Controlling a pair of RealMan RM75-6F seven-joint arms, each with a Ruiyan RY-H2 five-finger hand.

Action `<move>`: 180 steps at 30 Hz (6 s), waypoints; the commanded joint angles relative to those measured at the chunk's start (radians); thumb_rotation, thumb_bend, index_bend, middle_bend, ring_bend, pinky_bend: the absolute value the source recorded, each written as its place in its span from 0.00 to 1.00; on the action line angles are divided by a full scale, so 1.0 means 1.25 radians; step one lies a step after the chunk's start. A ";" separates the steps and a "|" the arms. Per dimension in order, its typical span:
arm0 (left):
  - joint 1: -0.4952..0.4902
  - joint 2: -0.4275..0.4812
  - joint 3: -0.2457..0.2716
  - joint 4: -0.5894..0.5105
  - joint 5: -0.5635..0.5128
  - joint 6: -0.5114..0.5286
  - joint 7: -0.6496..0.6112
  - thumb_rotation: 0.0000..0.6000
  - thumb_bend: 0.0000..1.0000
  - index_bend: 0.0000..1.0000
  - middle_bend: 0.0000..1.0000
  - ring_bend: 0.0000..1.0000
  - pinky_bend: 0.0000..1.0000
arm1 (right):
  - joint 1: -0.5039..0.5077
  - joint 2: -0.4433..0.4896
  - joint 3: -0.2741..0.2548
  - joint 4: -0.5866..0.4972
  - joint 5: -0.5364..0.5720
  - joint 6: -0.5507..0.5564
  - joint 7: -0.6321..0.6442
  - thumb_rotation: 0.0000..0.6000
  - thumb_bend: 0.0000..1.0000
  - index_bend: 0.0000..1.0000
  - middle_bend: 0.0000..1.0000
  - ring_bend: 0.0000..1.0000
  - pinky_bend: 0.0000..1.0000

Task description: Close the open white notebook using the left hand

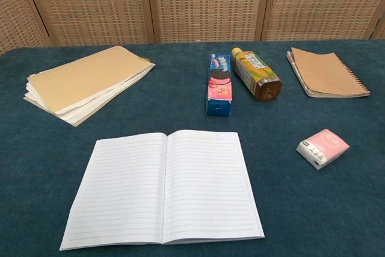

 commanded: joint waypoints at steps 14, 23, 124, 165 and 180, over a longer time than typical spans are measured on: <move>0.012 0.004 0.008 0.003 0.007 0.014 -0.011 1.00 0.00 0.00 0.00 0.00 0.00 | -0.005 0.000 -0.017 -0.022 -0.038 0.013 -0.020 1.00 0.11 0.00 0.00 0.00 0.00; 0.008 0.006 0.016 0.006 0.017 0.002 -0.024 1.00 0.00 0.00 0.00 0.00 0.00 | -0.004 0.001 -0.014 -0.024 -0.033 0.011 -0.018 1.00 0.11 0.00 0.00 0.00 0.00; -0.154 -0.371 0.105 0.088 -0.012 -0.336 0.372 1.00 0.33 0.00 0.00 0.00 0.00 | 0.029 0.004 -0.005 -0.033 -0.016 -0.032 0.061 1.00 0.11 0.00 0.00 0.00 0.00; -0.237 -0.464 0.033 0.123 0.149 -0.244 0.399 1.00 0.30 0.00 0.00 0.00 0.00 | 0.021 0.016 -0.002 -0.030 0.005 -0.013 0.078 1.00 0.11 0.00 0.00 0.00 0.00; -0.275 -0.552 -0.007 0.119 0.146 -0.257 0.467 1.00 0.30 0.00 0.00 0.00 0.00 | 0.021 0.019 0.000 -0.031 0.010 -0.018 0.082 1.00 0.11 0.00 0.00 0.00 0.00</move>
